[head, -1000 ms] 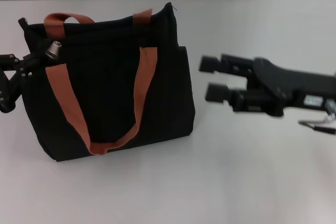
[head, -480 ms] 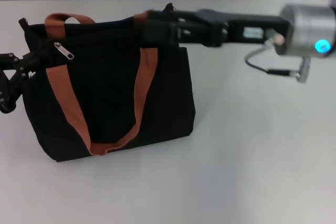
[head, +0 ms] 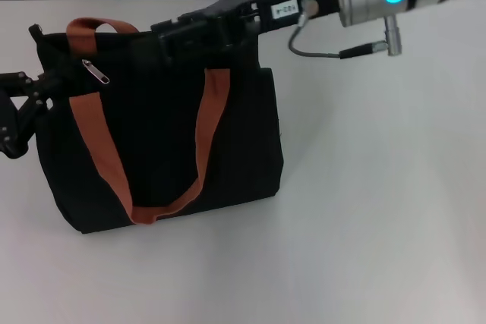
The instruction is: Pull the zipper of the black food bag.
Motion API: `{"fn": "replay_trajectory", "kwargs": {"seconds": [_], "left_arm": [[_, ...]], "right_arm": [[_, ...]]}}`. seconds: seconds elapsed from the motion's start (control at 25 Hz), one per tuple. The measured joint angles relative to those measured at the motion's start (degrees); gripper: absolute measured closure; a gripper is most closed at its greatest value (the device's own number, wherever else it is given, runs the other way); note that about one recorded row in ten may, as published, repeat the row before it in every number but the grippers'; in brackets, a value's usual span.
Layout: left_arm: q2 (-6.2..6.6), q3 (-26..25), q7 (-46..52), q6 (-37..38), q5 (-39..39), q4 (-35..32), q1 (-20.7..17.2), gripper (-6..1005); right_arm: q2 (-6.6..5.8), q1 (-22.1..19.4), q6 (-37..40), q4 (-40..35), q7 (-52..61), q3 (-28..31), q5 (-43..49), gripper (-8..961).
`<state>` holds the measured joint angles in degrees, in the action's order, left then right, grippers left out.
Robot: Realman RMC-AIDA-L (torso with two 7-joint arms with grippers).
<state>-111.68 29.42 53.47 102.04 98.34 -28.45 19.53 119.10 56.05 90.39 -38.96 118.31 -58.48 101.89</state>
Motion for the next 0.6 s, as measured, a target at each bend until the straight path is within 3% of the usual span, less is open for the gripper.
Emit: {"fn": "replay_trajectory", "kwargs": {"seconds": [0.28,0.6], "left_arm": [[-0.23,0.0,0.4,0.1,0.0,0.1,0.1,981],[-0.29,0.0,0.7,0.2,0.0,0.1,0.2,981]], "right_arm": [[0.2,5.2,-3.9,0.3,4.4,-1.5,5.4,292],[0.47,8.7,-9.9,0.4,6.8,-8.5,5.6,299]]}}
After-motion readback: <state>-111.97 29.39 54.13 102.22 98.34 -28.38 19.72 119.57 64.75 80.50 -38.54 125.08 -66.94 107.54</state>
